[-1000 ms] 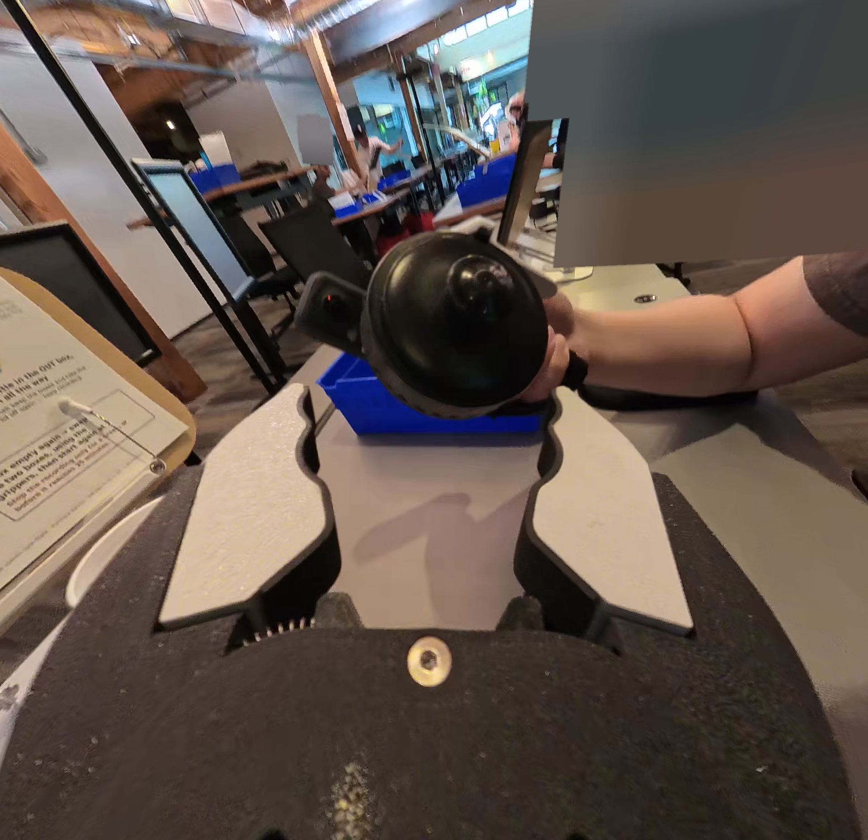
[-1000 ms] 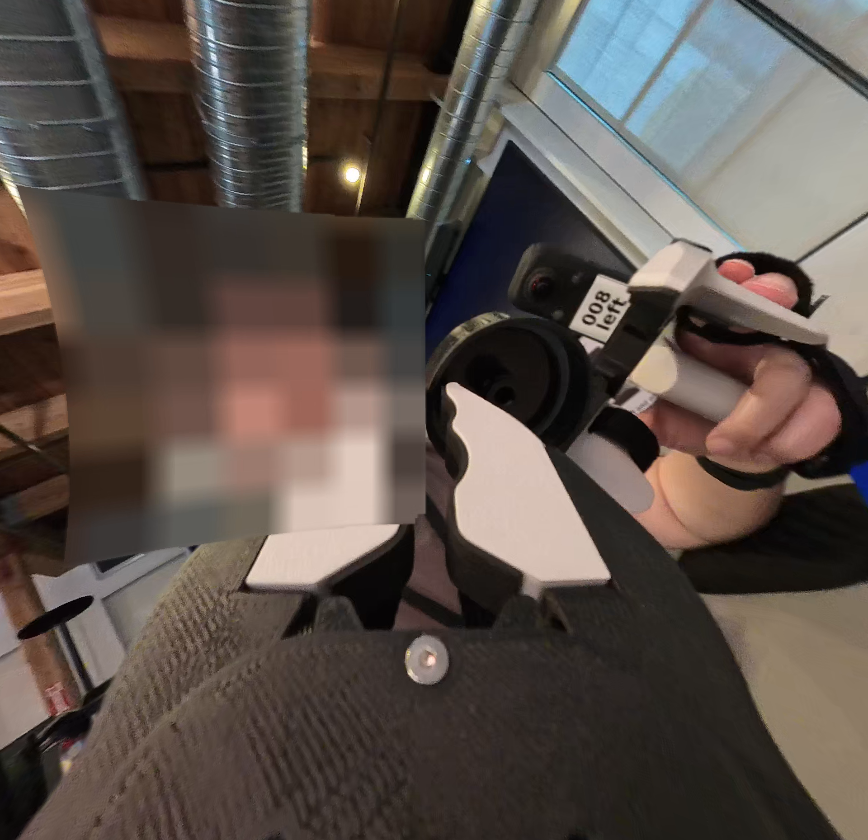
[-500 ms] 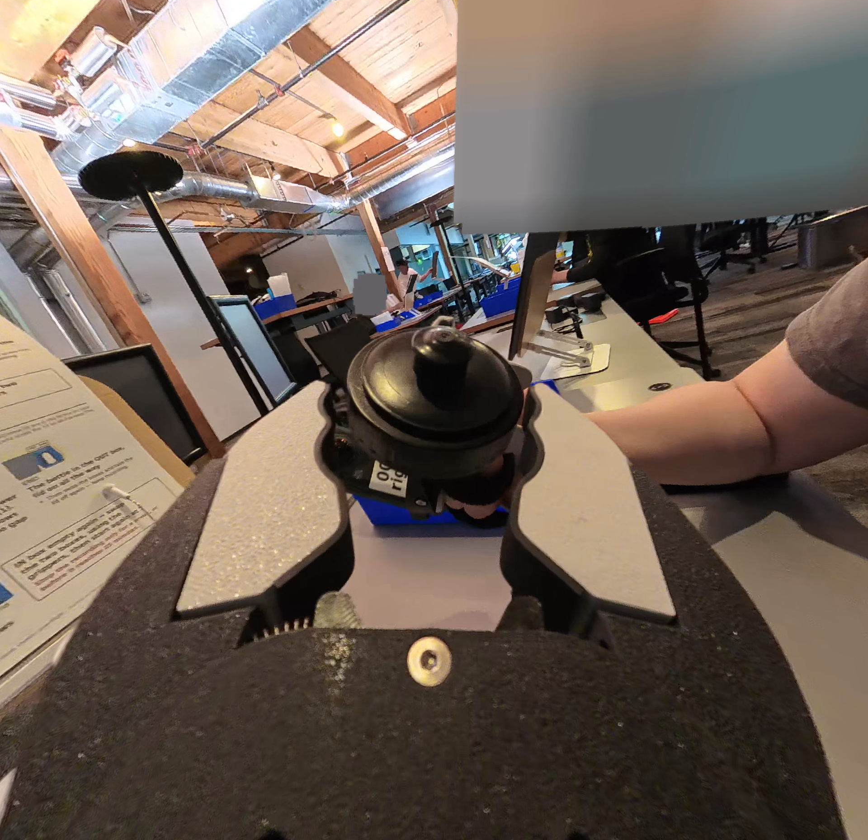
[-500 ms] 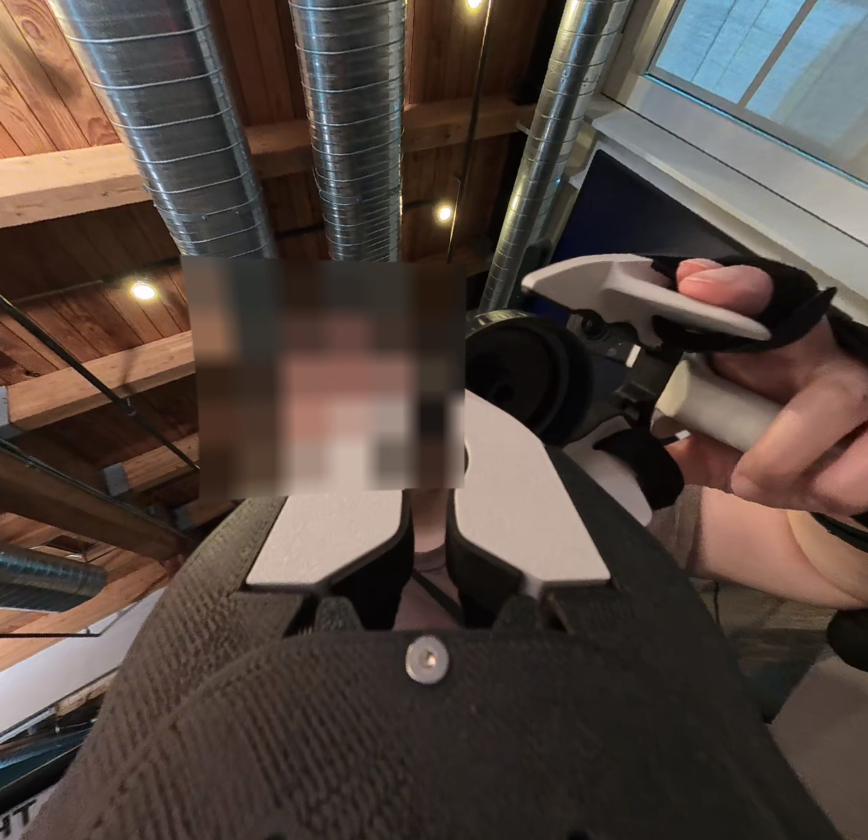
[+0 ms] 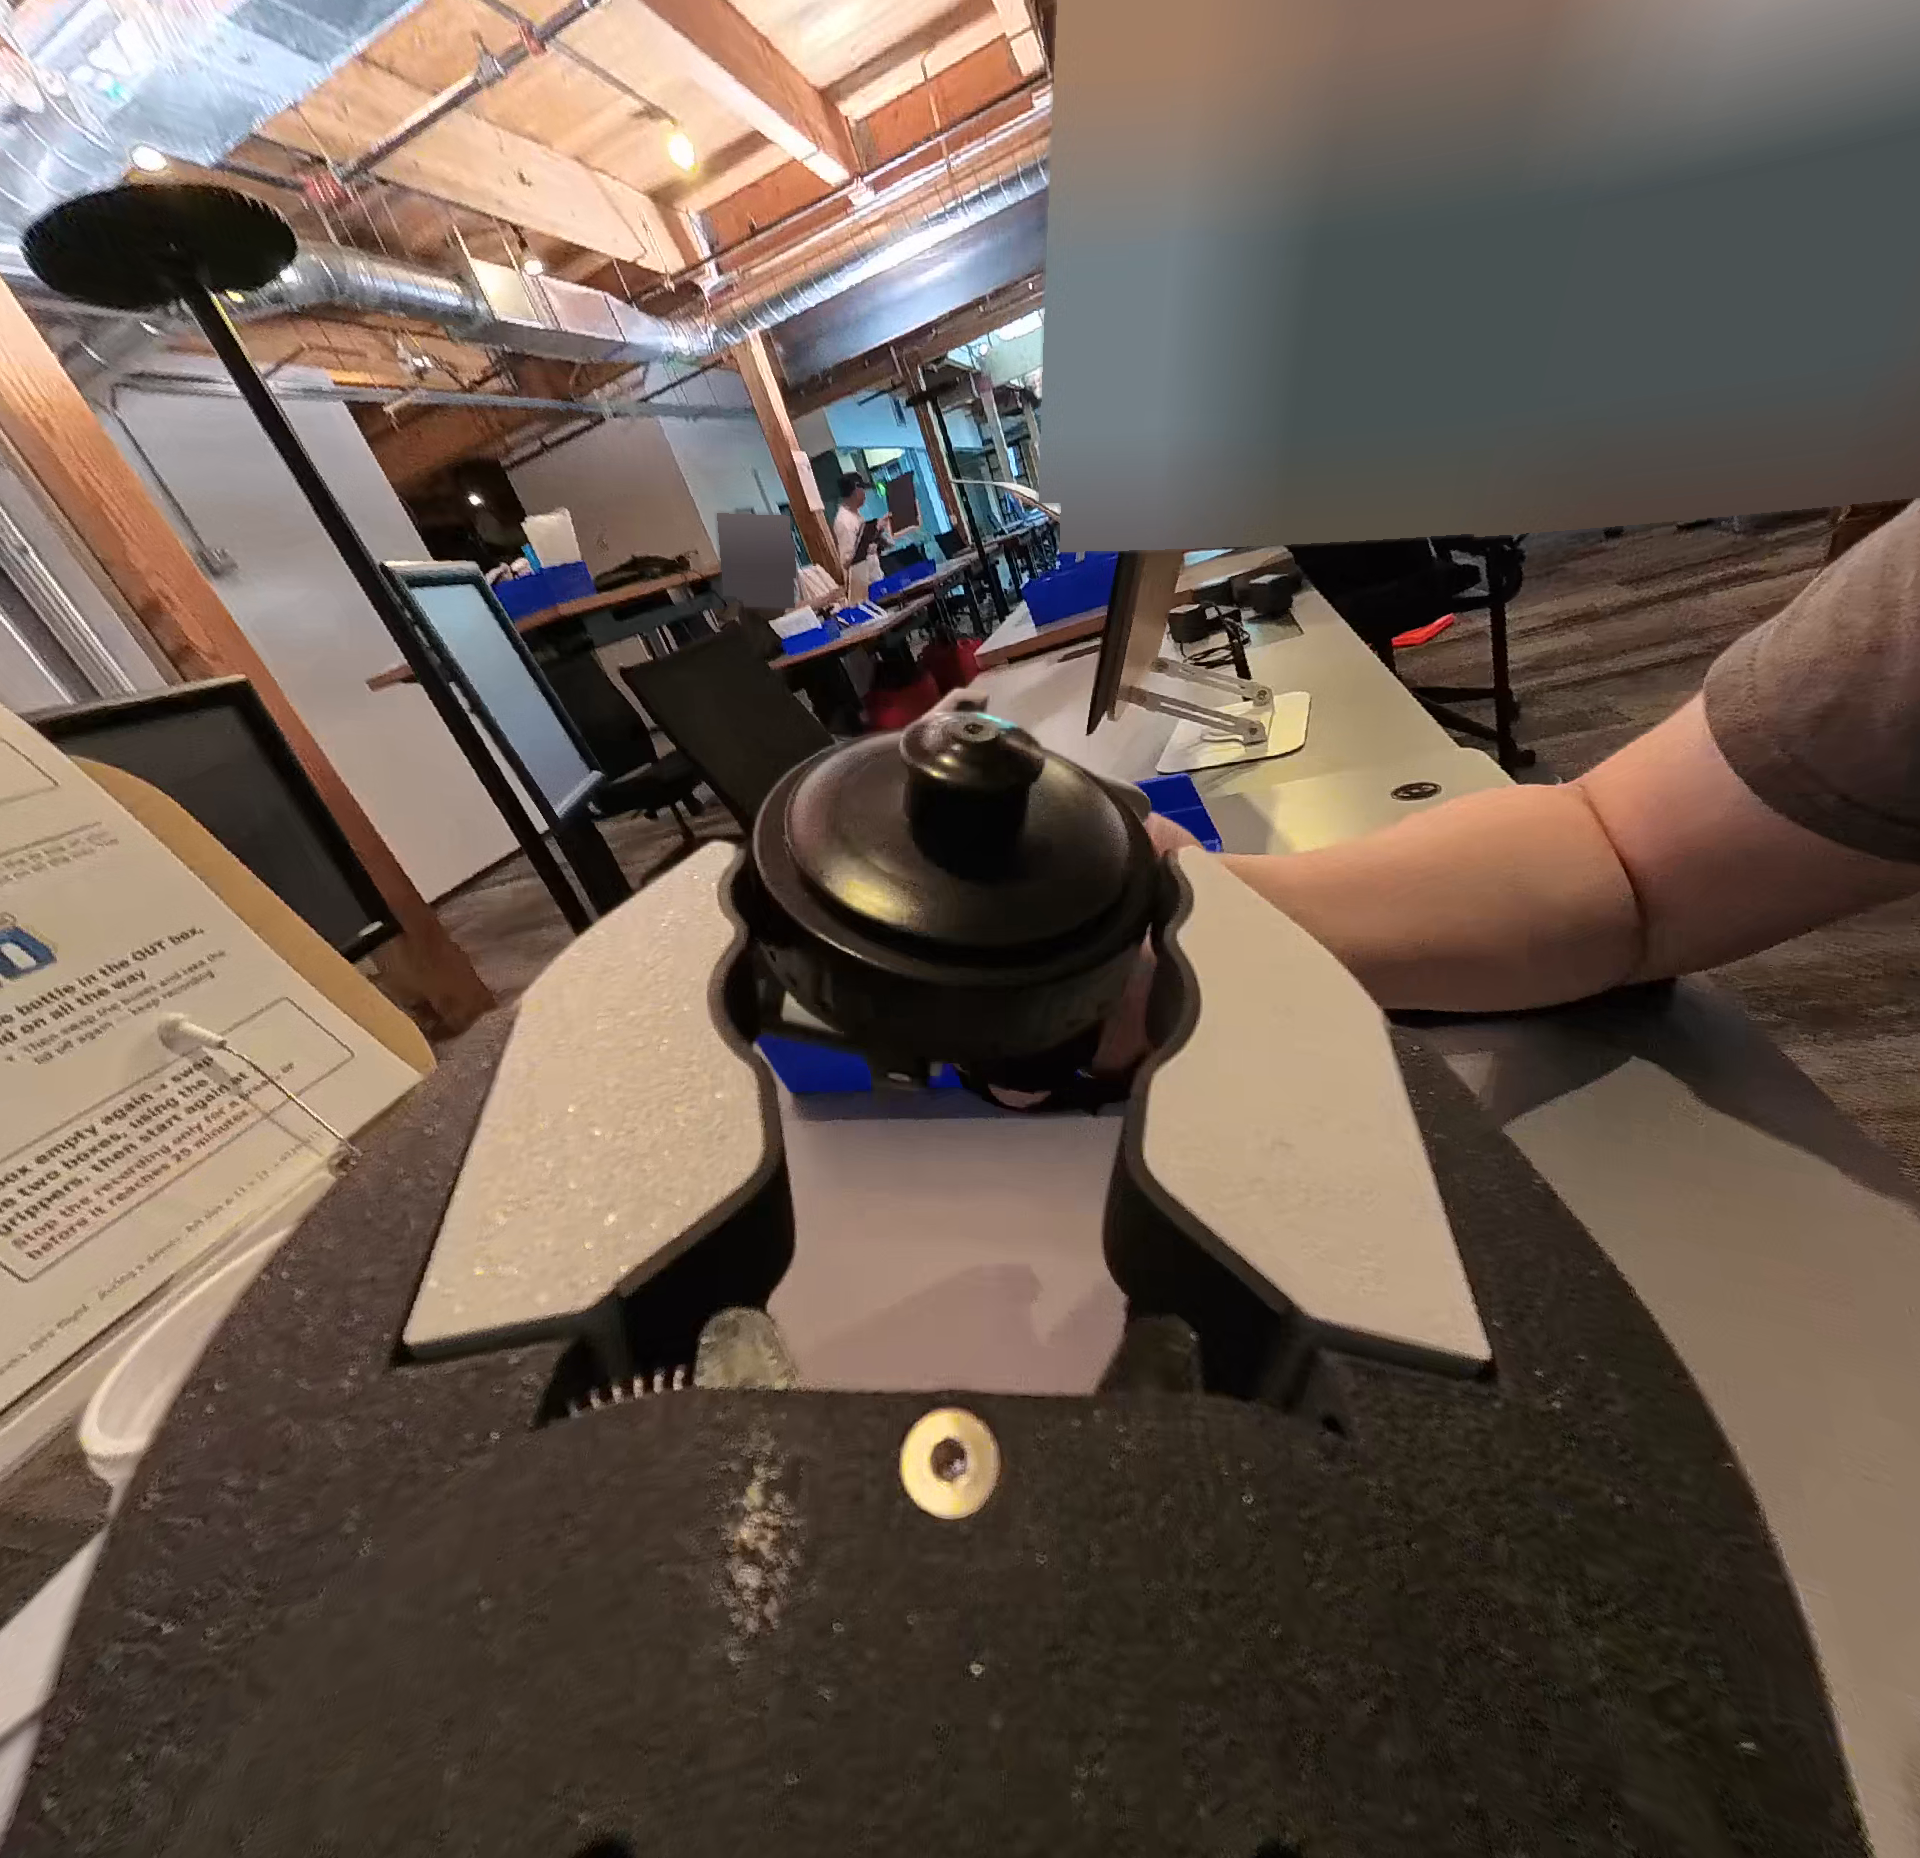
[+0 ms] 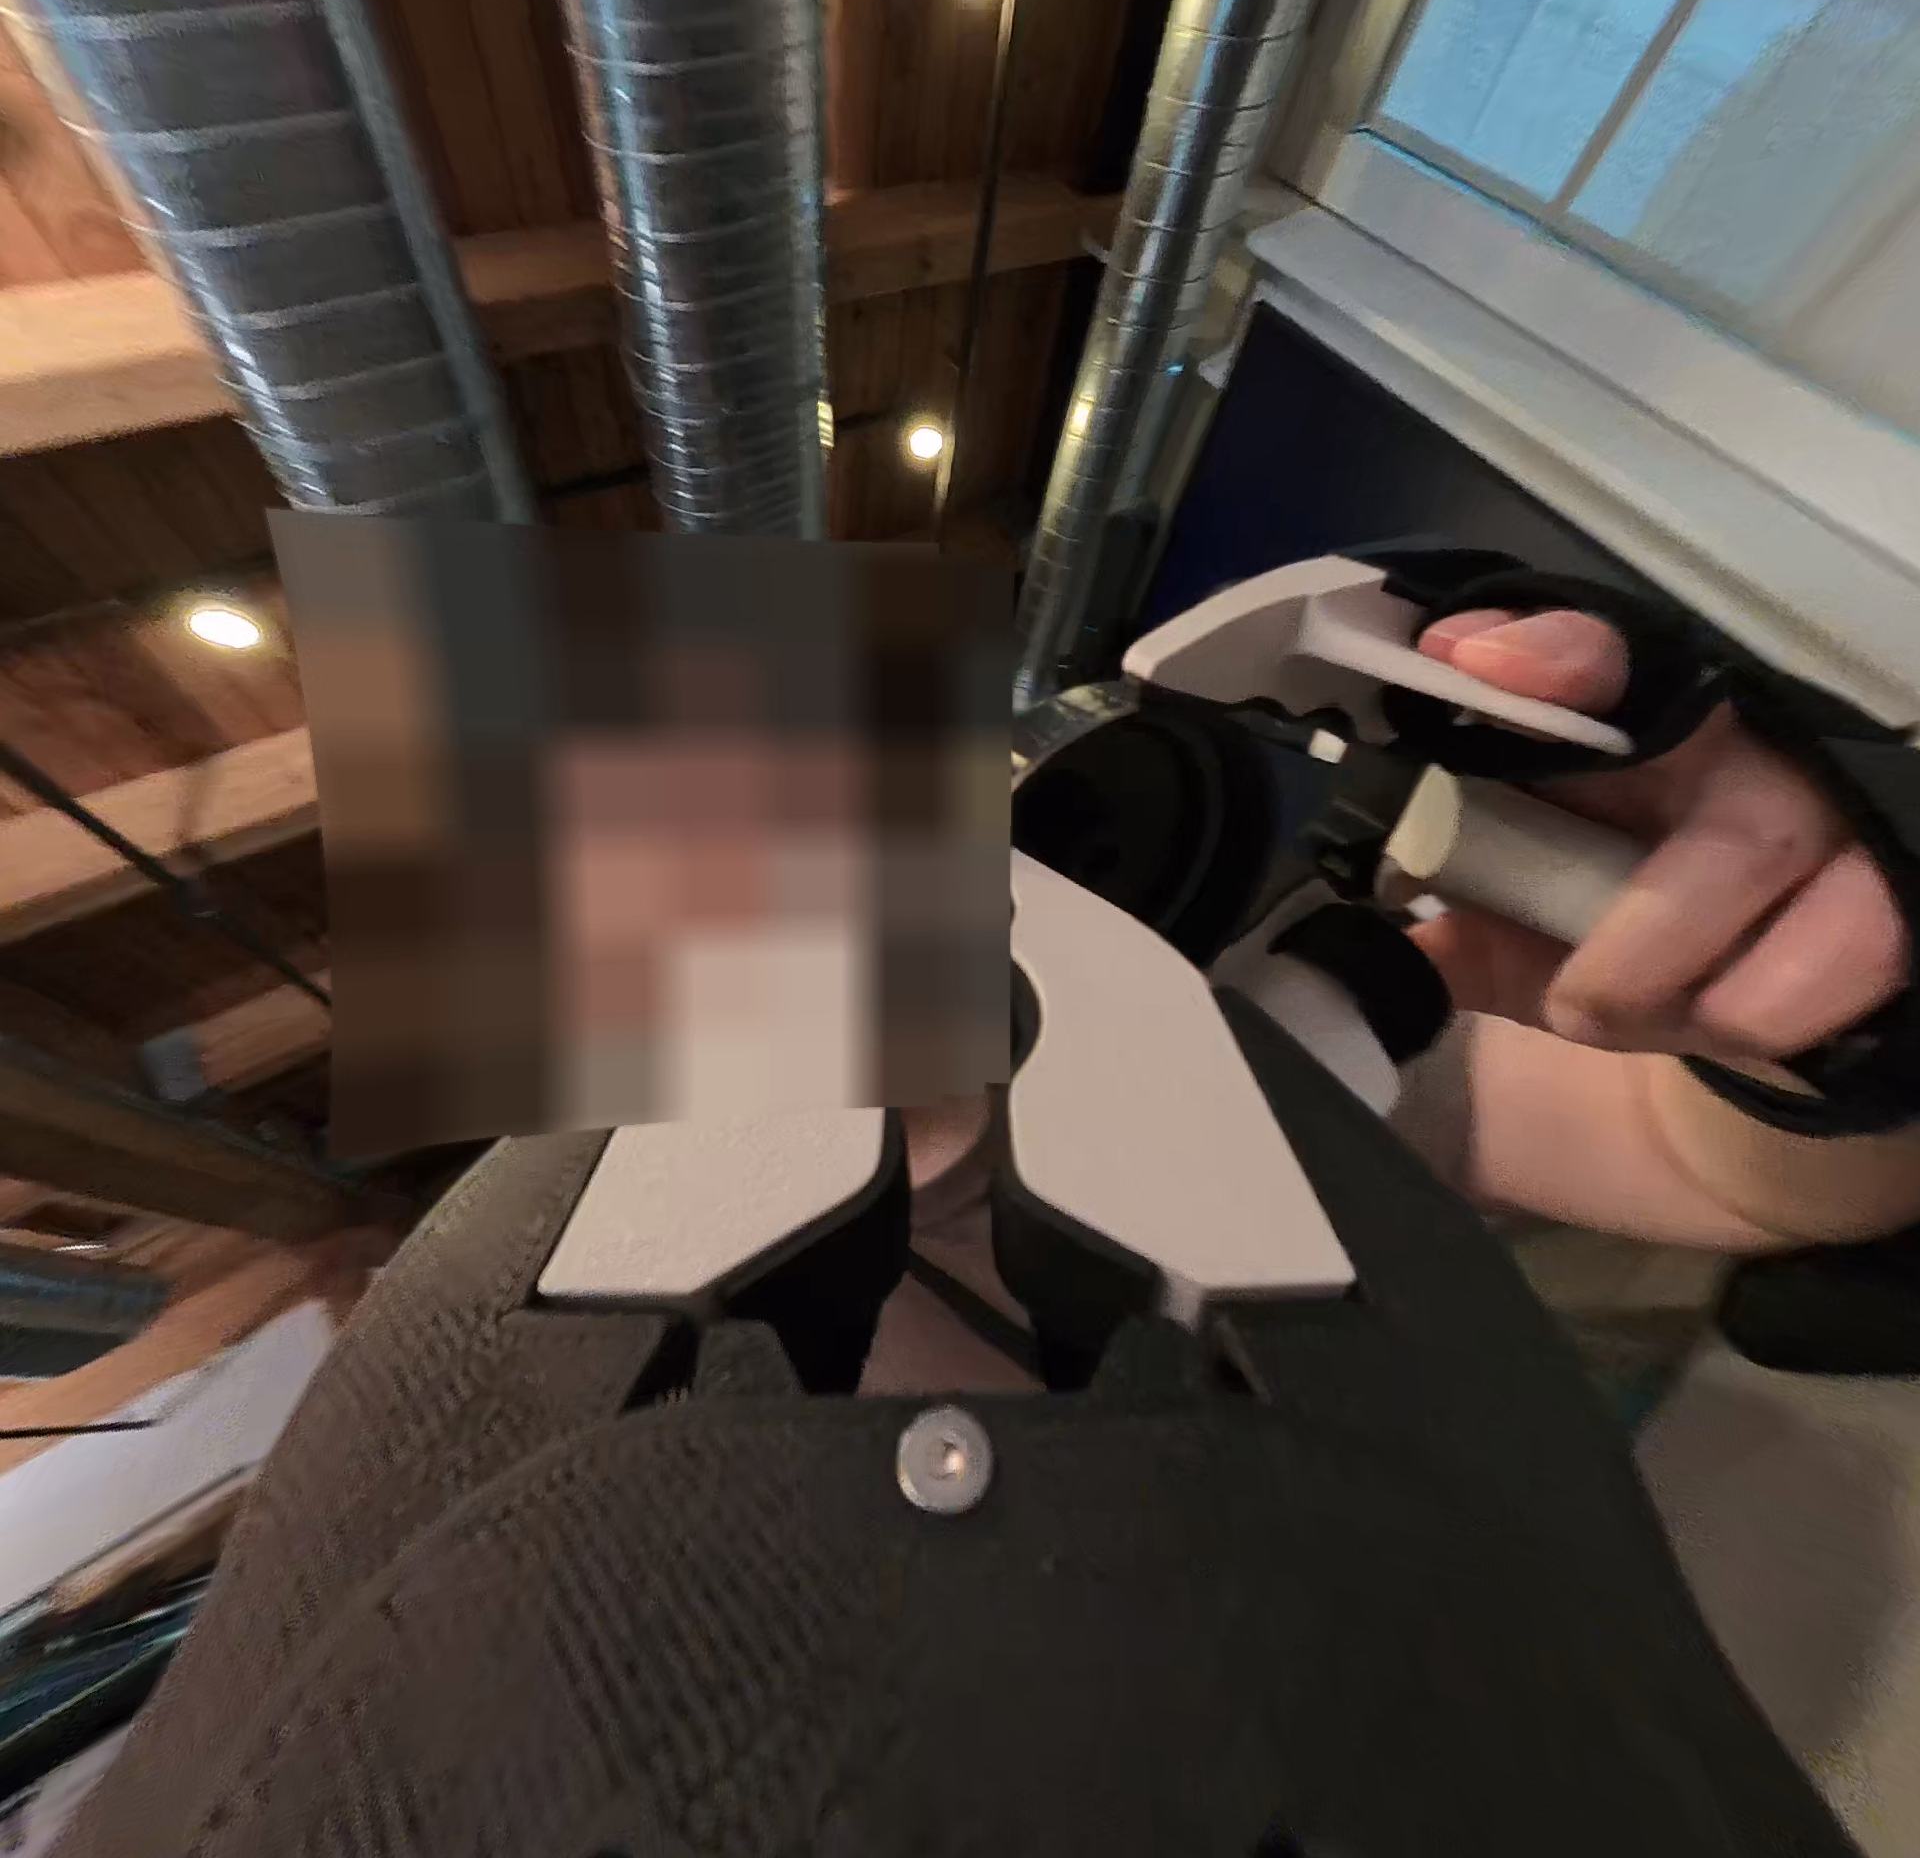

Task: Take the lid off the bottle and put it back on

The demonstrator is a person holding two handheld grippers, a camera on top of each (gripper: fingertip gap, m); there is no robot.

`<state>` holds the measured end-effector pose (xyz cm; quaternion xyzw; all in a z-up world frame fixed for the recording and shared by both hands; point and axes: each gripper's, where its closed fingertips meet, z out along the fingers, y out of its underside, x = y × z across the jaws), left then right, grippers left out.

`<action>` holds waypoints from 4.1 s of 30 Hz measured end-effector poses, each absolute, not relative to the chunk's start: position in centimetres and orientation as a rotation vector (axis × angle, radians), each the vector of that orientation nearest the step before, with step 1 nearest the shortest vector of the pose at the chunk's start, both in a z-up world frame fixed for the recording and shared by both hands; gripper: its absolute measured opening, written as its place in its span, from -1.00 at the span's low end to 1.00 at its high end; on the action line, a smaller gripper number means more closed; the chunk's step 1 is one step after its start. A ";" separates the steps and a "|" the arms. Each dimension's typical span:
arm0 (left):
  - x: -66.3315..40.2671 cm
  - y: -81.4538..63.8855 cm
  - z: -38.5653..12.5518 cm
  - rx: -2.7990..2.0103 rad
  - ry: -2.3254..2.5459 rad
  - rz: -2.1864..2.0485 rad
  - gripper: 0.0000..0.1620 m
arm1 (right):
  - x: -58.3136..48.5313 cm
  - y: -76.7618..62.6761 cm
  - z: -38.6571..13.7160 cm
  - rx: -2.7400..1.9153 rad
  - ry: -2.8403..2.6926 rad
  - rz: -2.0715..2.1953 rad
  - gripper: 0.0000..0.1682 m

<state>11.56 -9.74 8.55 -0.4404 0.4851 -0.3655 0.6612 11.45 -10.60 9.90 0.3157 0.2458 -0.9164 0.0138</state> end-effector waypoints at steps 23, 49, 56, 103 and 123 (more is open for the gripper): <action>11.4 -7.9 6.8 -1.313 1.096 -1.095 -0.10 | 10.8 -8.2 7.3 2.290 2.348 -2.486 -0.22; 11.2 -9.4 7.2 -1.237 1.187 -1.063 -0.19 | 11.2 -8.9 8.2 2.270 2.637 -2.345 -0.25; 11.1 -9.1 7.0 -1.243 1.186 -1.044 -0.22 | 11.5 -8.6 8.0 2.255 2.615 -2.355 -0.24; 10.9 -9.5 8.2 -1.415 0.794 -2.077 -0.78 | 10.1 -8.7 6.5 2.340 3.760 -1.131 -0.10; 11.3 -9.6 6.6 -1.488 0.930 -1.912 -0.80 | 10.0 -7.2 6.3 2.562 3.689 -0.944 -0.10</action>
